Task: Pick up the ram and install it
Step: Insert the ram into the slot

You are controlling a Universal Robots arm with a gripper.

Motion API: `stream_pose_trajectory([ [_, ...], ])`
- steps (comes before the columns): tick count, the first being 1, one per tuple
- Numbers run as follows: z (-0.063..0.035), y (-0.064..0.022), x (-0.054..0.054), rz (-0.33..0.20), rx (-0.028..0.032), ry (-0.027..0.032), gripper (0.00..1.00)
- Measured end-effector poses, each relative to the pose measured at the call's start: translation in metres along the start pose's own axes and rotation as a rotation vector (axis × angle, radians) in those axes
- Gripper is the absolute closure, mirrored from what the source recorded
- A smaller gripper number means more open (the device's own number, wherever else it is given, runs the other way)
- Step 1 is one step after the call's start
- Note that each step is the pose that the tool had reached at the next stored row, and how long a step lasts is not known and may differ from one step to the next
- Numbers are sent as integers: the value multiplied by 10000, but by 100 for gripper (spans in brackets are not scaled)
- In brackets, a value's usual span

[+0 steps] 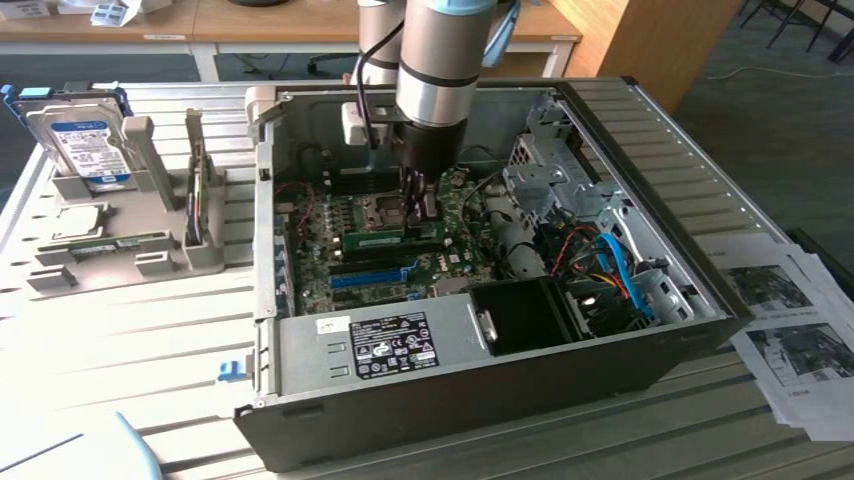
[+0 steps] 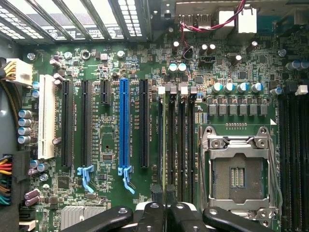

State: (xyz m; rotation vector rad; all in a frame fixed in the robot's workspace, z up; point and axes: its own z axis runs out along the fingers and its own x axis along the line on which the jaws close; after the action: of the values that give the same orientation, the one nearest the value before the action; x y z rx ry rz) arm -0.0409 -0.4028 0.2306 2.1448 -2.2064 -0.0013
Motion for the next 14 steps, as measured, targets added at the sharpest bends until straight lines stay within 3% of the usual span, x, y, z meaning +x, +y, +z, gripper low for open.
stream_pose_trajectory([
  [14, 23, -10, -6, 1, -1, 1, 89],
])
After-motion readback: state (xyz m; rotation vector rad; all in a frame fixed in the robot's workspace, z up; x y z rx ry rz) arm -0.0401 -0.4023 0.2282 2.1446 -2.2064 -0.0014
